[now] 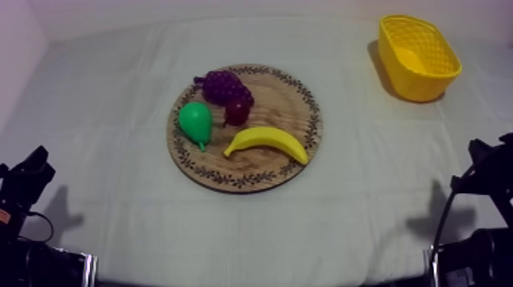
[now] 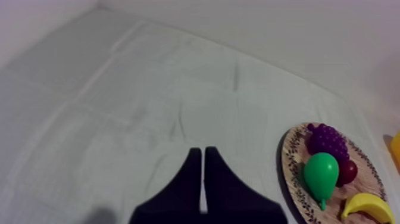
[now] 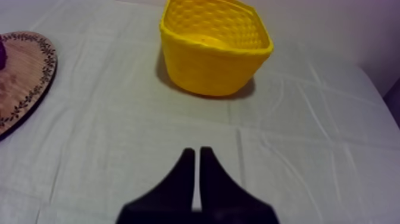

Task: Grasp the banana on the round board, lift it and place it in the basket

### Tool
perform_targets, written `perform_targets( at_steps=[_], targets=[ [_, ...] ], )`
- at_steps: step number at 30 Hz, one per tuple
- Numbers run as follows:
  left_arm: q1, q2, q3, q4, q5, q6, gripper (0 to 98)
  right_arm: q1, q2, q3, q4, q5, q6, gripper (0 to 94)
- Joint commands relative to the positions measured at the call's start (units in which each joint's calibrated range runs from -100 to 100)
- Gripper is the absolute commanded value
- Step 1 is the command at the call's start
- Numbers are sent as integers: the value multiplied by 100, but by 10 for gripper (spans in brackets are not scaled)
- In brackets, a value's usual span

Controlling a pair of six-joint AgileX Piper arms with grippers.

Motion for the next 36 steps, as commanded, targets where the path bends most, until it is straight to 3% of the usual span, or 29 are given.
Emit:
perform_targets(
  at_steps=[1,24,30,36],
  targets=[
    [-3,-3,3,-1,2,-1,1,-651,-4,3,14,220,-723,3],
    [-3,-3,3,-1,2,-2,1,-685,-4,3,14,210,-717,8],
    [-3,-3,3,-1,2,-3,1,-675,92,-7,-69,-70,-570,4],
    [-3,-3,3,-1,2,-1,1,-892,941,-840,192,88,-560,3]
  ],
)
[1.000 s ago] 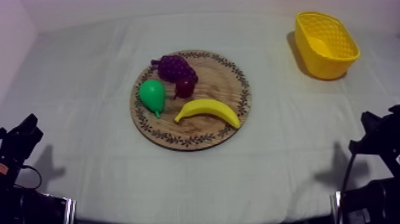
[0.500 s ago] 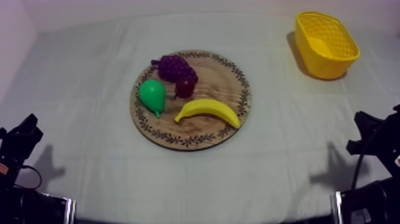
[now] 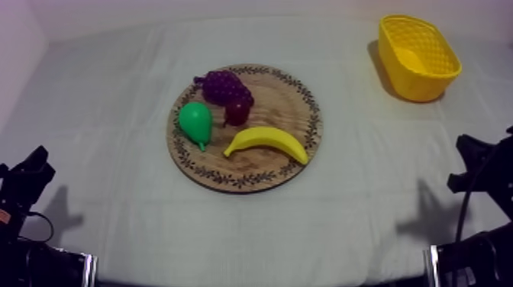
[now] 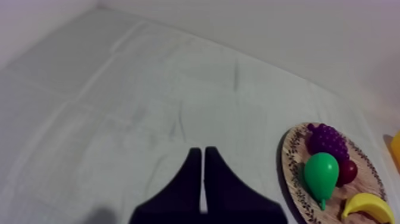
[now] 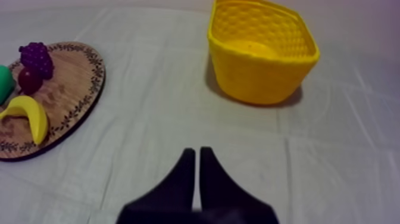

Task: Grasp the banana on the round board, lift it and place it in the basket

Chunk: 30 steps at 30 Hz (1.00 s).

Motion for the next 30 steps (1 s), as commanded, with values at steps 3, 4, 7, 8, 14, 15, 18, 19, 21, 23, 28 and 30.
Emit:
perform_targets(
  at_steps=[3,4,7,8,14,15,18,19,21,23,28,30],
  targets=[
    [-3,-3,3,-1,2,1,1,-275,982,-1214,303,334,6,6],
    [-3,-3,3,-1,2,1,1,-350,1205,-1508,370,409,4,6],
    [-3,-3,3,-1,2,1,1,-567,1903,-2406,472,655,48,8],
    [-3,-3,3,-1,2,1,1,-644,2145,-2692,491,745,64,8],
    [-3,-3,3,-1,2,1,1,-1195,3533,-4059,530,1170,232,14],
    [-3,-3,3,-1,2,1,1,-1285,3729,-4260,533,1214,266,15],
    [-3,-3,3,-1,2,1,1,-1607,4244,-4825,566,1346,331,17],
    [-3,-3,3,-1,2,1,1,-1744,4398,-4996,596,1415,337,19],
    [-3,-3,3,-1,2,1,1,-2039,4660,-5267,666,1532,339,23],
    [-3,-3,3,-1,2,1,1,-2325,4891,-5430,713,1585,351,25],
    [-3,-3,3,-1,2,1,1,-2904,5392,-5745,678,1748,500,31],
    [-3,-3,3,-1,2,1,1,-3096,5587,-5878,658,1866,568,38]
  ],
)
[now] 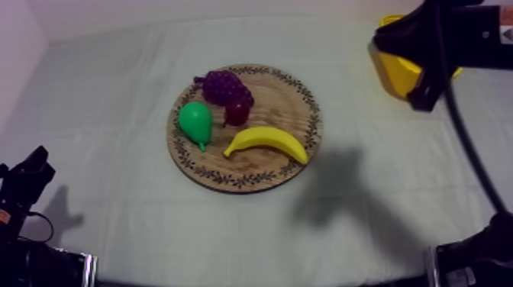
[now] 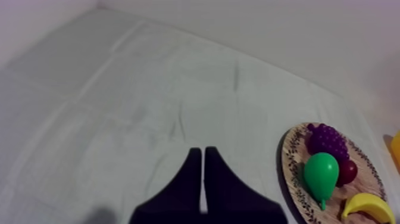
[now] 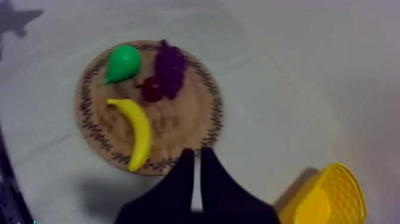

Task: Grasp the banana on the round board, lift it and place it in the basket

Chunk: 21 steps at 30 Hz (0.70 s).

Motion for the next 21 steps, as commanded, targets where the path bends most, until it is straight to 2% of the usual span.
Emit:
perform_targets(
  at_steps=[1,5,11,13,14,17,21],
  targets=[
    [-3,-3,3,-1,2,1,1,-404,264,-136,-16,126,73,41],
    [-3,-3,3,-1,2,1,1,-662,546,-204,-27,197,135,59],
    [-3,-3,3,-1,2,1,1,-859,715,58,-75,-109,142,86],
    [-3,-3,3,-1,2,1,1,-923,742,96,-54,-159,129,123],
    [-3,-3,3,-1,2,1,1,-955,751,99,-28,-160,120,151],
    [-3,-3,3,-1,2,1,1,-980,755,89,-42,-194,128,368],
    [-3,-3,3,-1,2,1,1,-948,735,40,-130,-266,165,520]
  ],
)
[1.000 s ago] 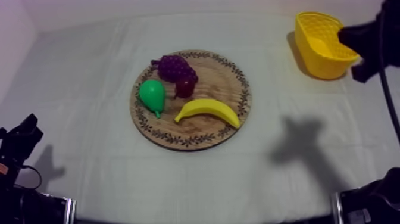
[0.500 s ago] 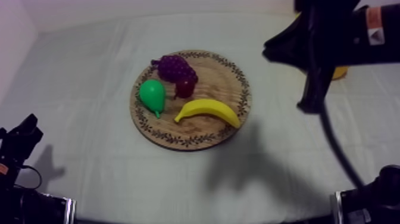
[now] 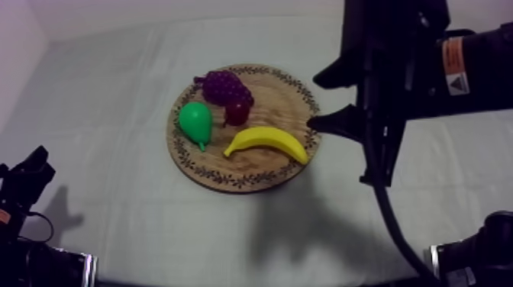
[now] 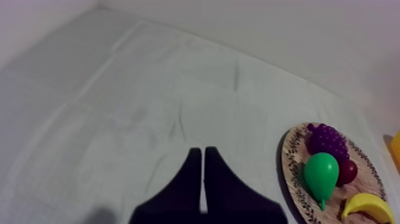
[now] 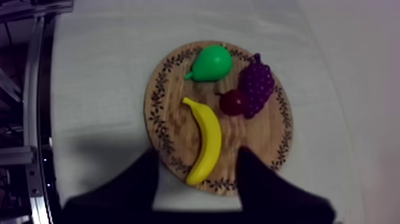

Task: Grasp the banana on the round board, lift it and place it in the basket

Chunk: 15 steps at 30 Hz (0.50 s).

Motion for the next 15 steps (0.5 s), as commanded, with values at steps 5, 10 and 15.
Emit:
perform_targets(
  at_steps=[5,10,15],
  targets=[
    [-3,-3,3,-1,2,1,1,60,-30,5,-56,-53,-108,585],
    [-3,-3,3,-1,2,1,1,94,41,73,-33,-123,-122,531],
    [-3,-3,3,-1,2,0,1,78,151,175,35,-194,-186,517]
  ],
)
